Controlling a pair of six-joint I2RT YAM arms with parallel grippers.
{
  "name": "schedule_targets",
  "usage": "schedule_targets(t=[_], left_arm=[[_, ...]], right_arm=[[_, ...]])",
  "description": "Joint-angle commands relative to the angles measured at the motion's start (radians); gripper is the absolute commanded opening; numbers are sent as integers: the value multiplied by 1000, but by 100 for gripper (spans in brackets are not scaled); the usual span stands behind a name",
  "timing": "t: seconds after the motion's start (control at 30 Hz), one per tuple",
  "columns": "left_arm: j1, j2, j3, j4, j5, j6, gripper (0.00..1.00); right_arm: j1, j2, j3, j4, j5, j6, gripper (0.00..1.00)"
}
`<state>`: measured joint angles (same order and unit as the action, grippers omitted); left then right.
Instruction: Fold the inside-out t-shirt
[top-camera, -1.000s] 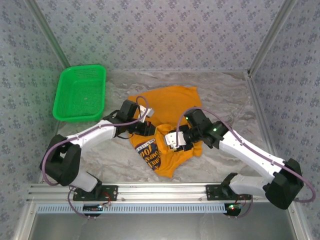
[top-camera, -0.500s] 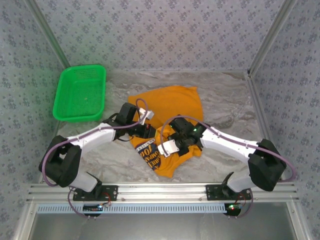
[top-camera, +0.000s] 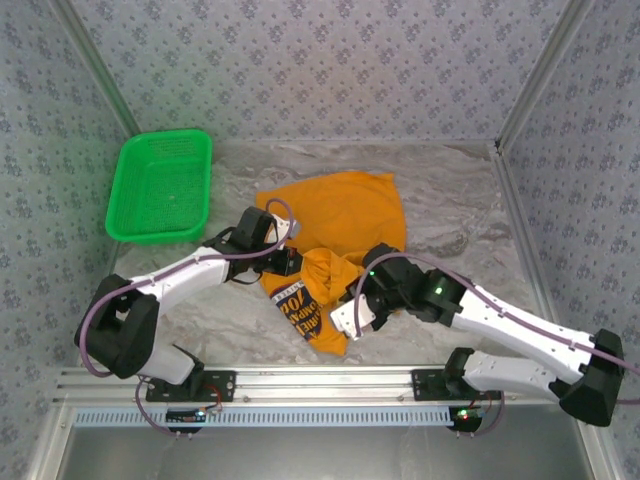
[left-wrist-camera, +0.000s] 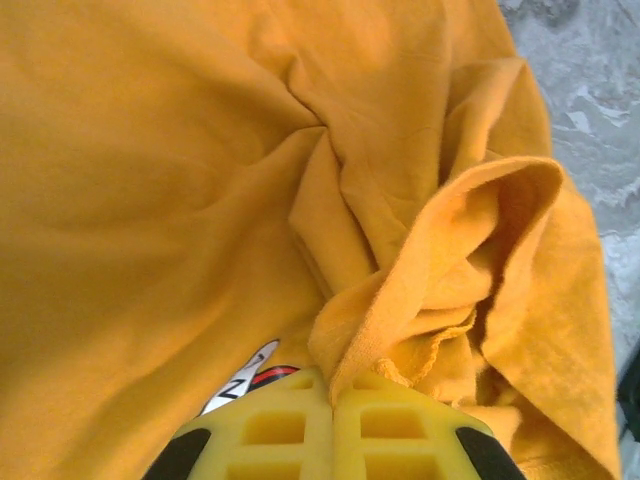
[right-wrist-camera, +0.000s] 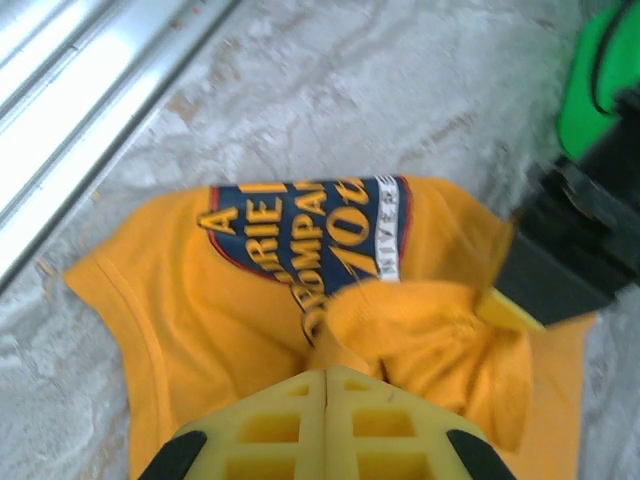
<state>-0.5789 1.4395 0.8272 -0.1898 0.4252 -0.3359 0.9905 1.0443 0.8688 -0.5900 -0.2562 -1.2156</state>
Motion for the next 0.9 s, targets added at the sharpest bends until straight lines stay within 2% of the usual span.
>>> schedule_targets(t=[0.0, 0.07, 0.17, 0.27, 0.33, 0.37, 0.43, 0.47, 0.53, 0.6, 0.63, 0.7, 0.77, 0.8, 0.87], left_arm=[[-5, -29, 16, -30, -88, 43, 4], [-1, -34, 14, -41, -127, 70, 4], [5, -39, -4, -57, -223, 116, 8], [36, -38, -5, -71, -282, 132, 13], [52, -40, 27, -96, -294, 122, 17], [55, -43, 46, -104, -311, 116, 20], [54, -48, 67, -111, -395, 72, 24], [58, -44, 81, -124, -478, 23, 23], [70, -30, 106, -147, -541, -23, 26], [62, -20, 139, -175, -509, -28, 28], [48, -18, 153, -186, -473, -29, 29], [-4, -7, 185, -205, -375, -11, 32], [-63, 5, 200, -212, -284, -1, 35], [-85, 13, 196, -202, -237, -14, 38], [-98, 22, 164, -158, -163, -72, 41]], right_arm=[[45, 82, -30, 57, -60, 54, 0], [50, 129, -17, 101, -60, 118, 1], [-13, 117, -40, 206, -48, 263, 29], [-64, 31, -130, 396, 32, 462, 47], [-92, -15, -158, 482, 152, 631, 51], [-117, -36, -154, 481, 203, 714, 52], [-167, -68, -133, 450, 278, 910, 69], [-207, -76, -107, 415, 305, 1022, 71], [-287, -71, -56, 317, 322, 1236, 77], [-390, -43, 0, 179, 296, 1456, 78], [-436, -25, 19, 116, 238, 1495, 78], [-532, 26, 36, 16, 40, 1464, 76], [-594, 71, 32, -44, -100, 1444, 70], [-603, 84, 18, -45, -151, 1437, 69], [-592, 98, 5, -25, -168, 1431, 69]])
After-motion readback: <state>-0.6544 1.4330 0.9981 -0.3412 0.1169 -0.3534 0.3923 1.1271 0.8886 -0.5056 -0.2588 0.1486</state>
